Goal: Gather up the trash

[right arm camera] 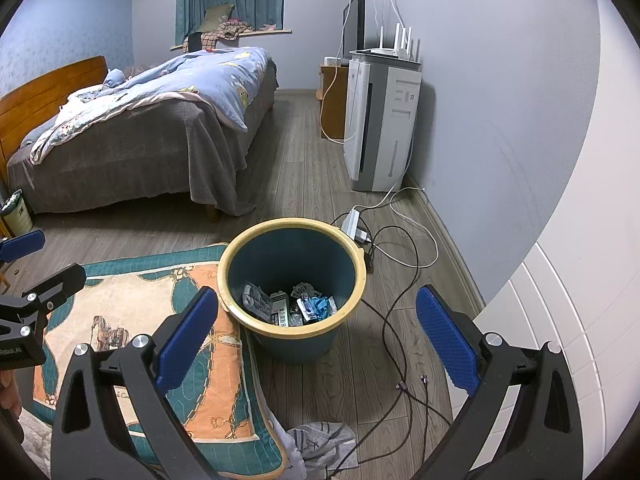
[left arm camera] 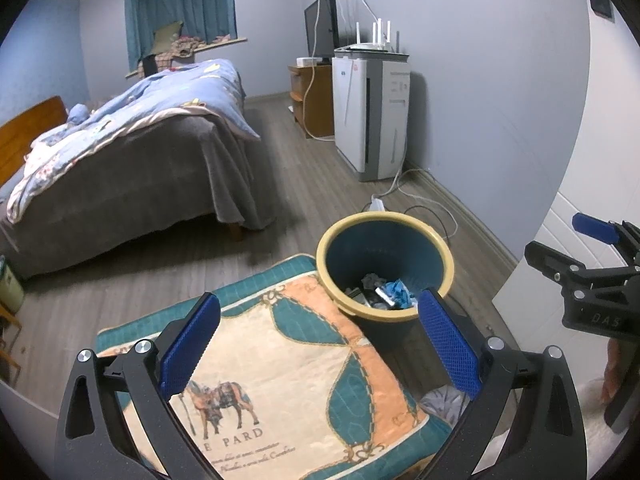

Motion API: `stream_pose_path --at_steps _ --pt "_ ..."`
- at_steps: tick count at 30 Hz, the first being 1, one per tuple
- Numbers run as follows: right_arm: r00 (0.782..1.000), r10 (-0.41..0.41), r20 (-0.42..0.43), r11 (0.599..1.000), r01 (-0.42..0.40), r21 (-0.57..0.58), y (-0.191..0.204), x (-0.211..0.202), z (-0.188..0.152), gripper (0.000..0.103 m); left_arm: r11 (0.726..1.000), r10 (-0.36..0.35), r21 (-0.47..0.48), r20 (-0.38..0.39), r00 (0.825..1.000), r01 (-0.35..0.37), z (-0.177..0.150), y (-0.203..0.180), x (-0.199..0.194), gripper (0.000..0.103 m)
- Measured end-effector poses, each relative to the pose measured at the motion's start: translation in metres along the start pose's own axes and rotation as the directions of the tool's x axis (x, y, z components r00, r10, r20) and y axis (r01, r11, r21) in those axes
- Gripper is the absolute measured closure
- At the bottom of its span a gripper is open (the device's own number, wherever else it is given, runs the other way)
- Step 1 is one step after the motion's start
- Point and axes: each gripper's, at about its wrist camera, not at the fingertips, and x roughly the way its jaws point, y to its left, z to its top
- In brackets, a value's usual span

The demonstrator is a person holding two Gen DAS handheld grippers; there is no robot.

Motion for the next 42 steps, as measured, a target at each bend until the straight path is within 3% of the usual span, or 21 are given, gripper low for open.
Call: stream_pose_path --at_steps 30,42 --pt "1.000 0.001 -0.003 1.000 -0.001 0.001 -0.0009 0.0012 0.0004 0.006 1.000 -0.001 0.016 0.001 1.000 0.001 -0.0040 0.0013 0.0015 0.005" --pt "0.999 -0.024 -0.025 0.999 0.024 0.021 0.0006 0.0084 -0.0028 0.006 0.998 -0.017 0.052 -0.047 0.999 0.020 -0.0027 0.0055 0.0061 0.005"
